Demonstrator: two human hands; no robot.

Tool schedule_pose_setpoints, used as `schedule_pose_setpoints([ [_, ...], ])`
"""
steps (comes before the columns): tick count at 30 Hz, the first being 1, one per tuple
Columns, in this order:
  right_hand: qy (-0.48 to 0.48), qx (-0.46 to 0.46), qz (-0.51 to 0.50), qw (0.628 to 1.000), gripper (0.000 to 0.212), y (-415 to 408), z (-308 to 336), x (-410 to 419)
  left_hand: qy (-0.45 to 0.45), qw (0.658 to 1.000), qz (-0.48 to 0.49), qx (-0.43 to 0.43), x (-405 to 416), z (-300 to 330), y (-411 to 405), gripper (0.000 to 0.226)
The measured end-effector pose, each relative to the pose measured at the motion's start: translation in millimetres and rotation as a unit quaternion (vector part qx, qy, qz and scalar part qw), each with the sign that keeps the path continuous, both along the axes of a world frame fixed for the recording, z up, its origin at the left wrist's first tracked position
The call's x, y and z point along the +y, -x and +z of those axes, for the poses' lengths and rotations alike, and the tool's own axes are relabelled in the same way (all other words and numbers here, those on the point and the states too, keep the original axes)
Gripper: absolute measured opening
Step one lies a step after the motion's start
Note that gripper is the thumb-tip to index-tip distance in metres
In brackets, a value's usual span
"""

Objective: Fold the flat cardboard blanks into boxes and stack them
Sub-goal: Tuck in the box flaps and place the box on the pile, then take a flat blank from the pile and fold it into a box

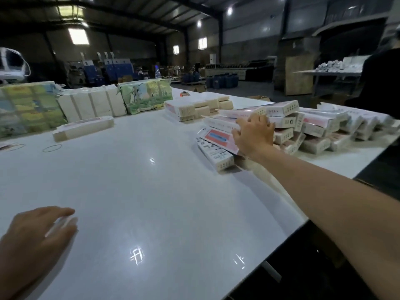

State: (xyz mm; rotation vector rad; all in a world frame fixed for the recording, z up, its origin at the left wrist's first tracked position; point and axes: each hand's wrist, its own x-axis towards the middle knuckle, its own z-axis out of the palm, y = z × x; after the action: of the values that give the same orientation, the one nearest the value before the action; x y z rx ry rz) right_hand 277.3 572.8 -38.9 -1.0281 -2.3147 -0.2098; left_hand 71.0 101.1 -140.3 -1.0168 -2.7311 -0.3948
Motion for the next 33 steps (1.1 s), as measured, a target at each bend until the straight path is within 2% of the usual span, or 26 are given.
schedule_pose_setpoints([
  [3, 0.006, -0.01, 0.013, 1.0, 0.037, 4, 23, -18, -0.062, 0.997, 0.027, -0.022, 17, 24, -29, 0.042],
  [5, -0.031, 0.009, 0.062, 0.998, 0.036, 12, 43, -48, -0.093, 0.995, 0.022, -0.008, 25, 31, -44, 0.032],
  [8, -0.062, 0.029, 0.206, 0.976, 0.034, 29, 58, -120, -0.099, 0.994, 0.028, -0.031, 31, 48, -64, 0.013],
  [10, -0.048, 0.023, 0.312, 0.949, 0.033, 40, 48, -174, -0.099, 0.994, 0.032, -0.036, 30, 49, -66, 0.014],
  [13, -0.021, -0.059, 0.4, 0.914, 0.032, 57, 12, -240, -0.097, 0.995, 0.022, -0.028, 30, 49, -70, 0.014],
  [16, 0.062, -0.151, 0.416, 0.894, 0.033, 69, -28, -274, -0.092, 0.995, 0.011, -0.036, 25, 50, -69, 0.017],
  [19, 0.099, -0.15, 0.426, 0.887, 0.034, 73, -45, -282, -0.109, 0.993, 0.007, -0.05, 25, 50, -71, 0.021],
  [21, 0.101, -0.135, 0.428, 0.888, 0.033, 74, -48, -280, -0.141, 0.983, 0.025, -0.112, 27, 55, -74, 0.018],
  [23, 0.092, -0.126, 0.425, 0.891, 0.032, 76, -50, -278, -0.192, 0.956, 0.052, -0.217, 23, 74, -65, 0.011],
  [25, 0.087, -0.115, 0.421, 0.896, 0.031, 73, -52, -272, -0.223, 0.936, 0.09, -0.258, 14, 95, -39, 0.007],
  [26, 0.084, -0.107, 0.428, 0.893, 0.03, 77, -54, -274, -0.217, 0.938, 0.13, -0.238, -3, 106, -22, 0.01],
  [28, 0.089, -0.09, 0.431, 0.893, 0.029, 76, -54, -270, -0.134, 0.947, 0.253, -0.147, -34, 122, 12, 0.033],
  [29, 0.089, -0.086, 0.435, 0.892, 0.028, 78, -54, -271, -0.076, 0.936, 0.33, -0.101, -57, 124, 28, 0.049],
  [31, 0.089, -0.083, 0.438, 0.891, 0.026, 81, -55, -272, 0.003, 0.891, 0.448, -0.075, -98, 119, 49, 0.088],
  [33, 0.095, -0.08, 0.44, 0.889, 0.025, 82, -56, -273, 0.048, 0.871, 0.482, -0.084, -125, 107, 64, 0.113],
])
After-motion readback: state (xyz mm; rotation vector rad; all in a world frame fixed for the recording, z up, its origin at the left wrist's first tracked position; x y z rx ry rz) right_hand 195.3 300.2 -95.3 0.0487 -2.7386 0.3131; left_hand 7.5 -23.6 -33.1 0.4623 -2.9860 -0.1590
